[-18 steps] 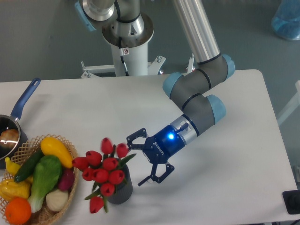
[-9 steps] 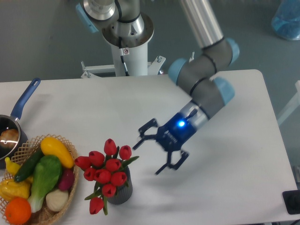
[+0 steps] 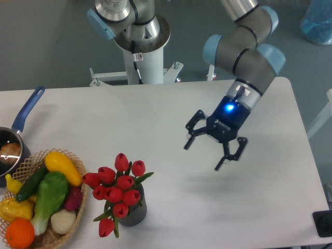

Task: Insert the flowers into the vase

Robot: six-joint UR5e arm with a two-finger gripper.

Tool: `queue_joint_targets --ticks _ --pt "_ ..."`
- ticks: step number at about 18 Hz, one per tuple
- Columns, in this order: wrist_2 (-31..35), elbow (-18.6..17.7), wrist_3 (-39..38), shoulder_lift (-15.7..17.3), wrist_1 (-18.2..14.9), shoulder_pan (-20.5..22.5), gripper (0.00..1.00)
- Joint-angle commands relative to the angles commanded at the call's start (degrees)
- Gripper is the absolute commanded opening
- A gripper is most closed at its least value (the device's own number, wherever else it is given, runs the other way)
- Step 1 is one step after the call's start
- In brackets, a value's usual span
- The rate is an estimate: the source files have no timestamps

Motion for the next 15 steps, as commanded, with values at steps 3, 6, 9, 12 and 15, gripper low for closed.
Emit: queue_joint_targets --ticks 3,6,9,12,15 --pt "11.2 3.7 0.4 0.3 0.1 0.8 1.0" --pt "22.7 5.5 0.4 0.0 -0.1 0.2 1.0" --pt "37.3 5.5 0.6 -0.4 -0.4 -0.6 1.0" --pt "38.3 6.9 -0.3 -1.6 -1.0 -1.0 1.0" --pt "45.5 6.2 -5.2 -2.7 -0.6 -4.5 1.0"
